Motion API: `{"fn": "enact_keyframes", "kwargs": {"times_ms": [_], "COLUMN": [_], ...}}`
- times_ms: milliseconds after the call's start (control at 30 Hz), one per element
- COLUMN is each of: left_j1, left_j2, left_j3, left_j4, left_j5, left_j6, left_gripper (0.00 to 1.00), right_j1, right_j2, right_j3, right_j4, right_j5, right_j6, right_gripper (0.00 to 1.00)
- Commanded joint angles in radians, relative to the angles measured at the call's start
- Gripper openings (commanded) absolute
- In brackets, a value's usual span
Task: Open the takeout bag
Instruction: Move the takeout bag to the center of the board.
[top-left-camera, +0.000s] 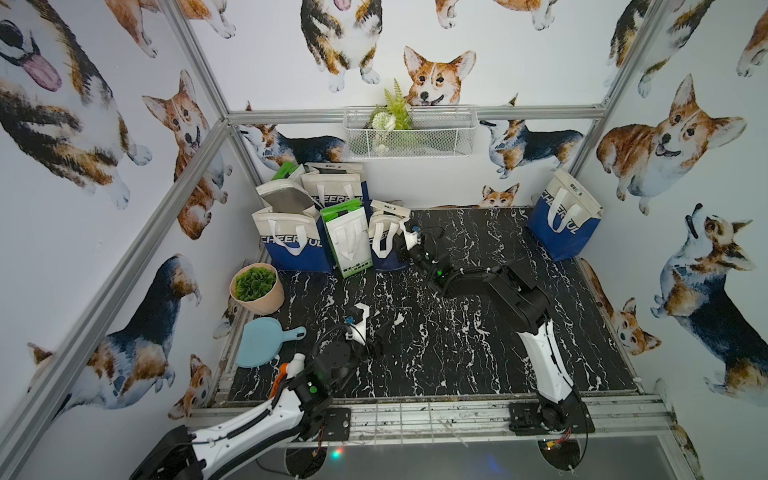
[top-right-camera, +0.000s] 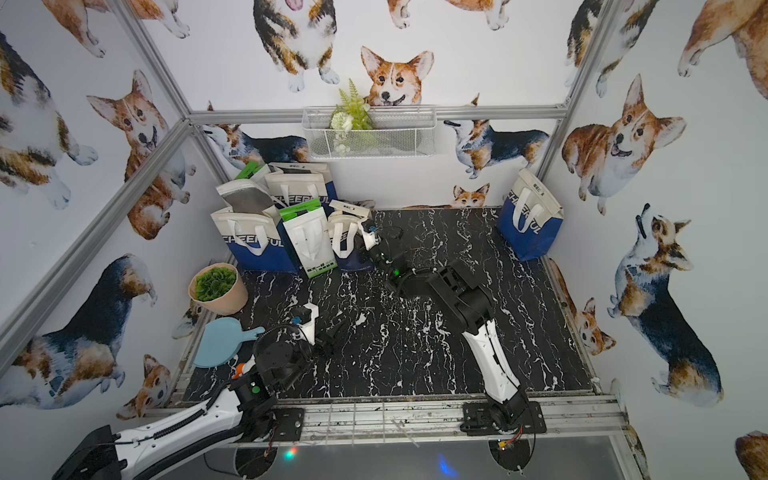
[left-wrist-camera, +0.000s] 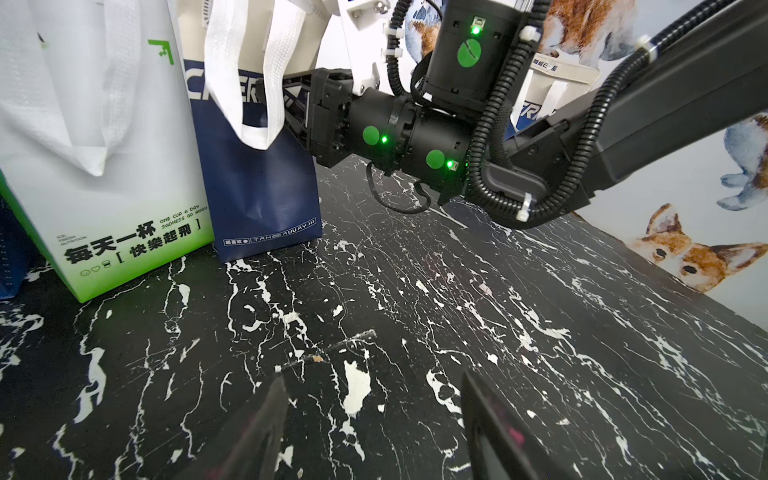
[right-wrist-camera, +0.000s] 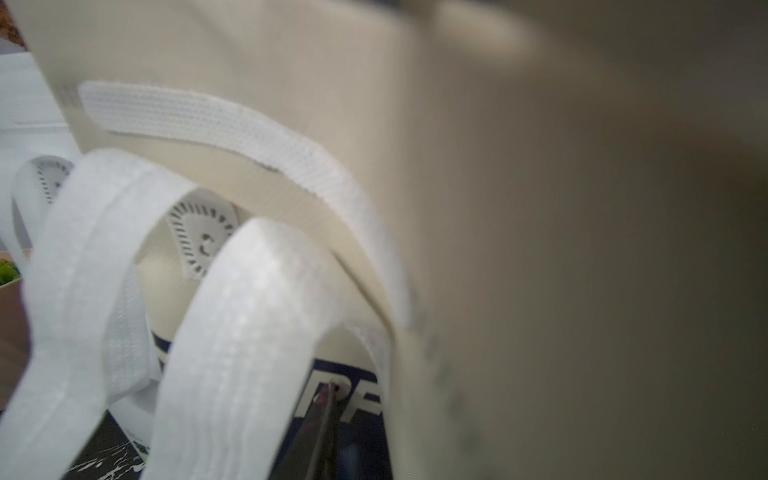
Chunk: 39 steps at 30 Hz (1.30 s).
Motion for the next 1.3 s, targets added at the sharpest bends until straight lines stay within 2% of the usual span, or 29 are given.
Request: {"fn": "enact_keyframes", "kwargs": {"times_ms": [0,167,767,1267], "left_j1": [-0.002,-0.002,-0.002,-0.002], "left_j2": [0.003,0.005,0.016,0.017], "left_j3": [0.006,0.006,0.007,0.009], "left_j4": [0.039,0.04,0.048,0.048], "left_j5": [-0.008,-0.009,-0.009,-0.008], "left_j6": [0.008,0.008,0.008,0.008], "left_gripper": [0.68,0.68,0.68,0.69], "right_j1": [0.002,0.002,0.0,-0.003], "right_j2": [-0.018,-0.055,-0.167,-0.262], "right_j3": [-0.051,-0.116,-0.295,-0.407], "right_j4": [0.024,0.021,0.039,0.043], "right_j5": [-0.019,-0.027,-0.005,-0.026], "right_j6": [-0.017,-0.044,-0.13,-0.147], "right_gripper": [0.33,0.4,0.4,0.4]}}
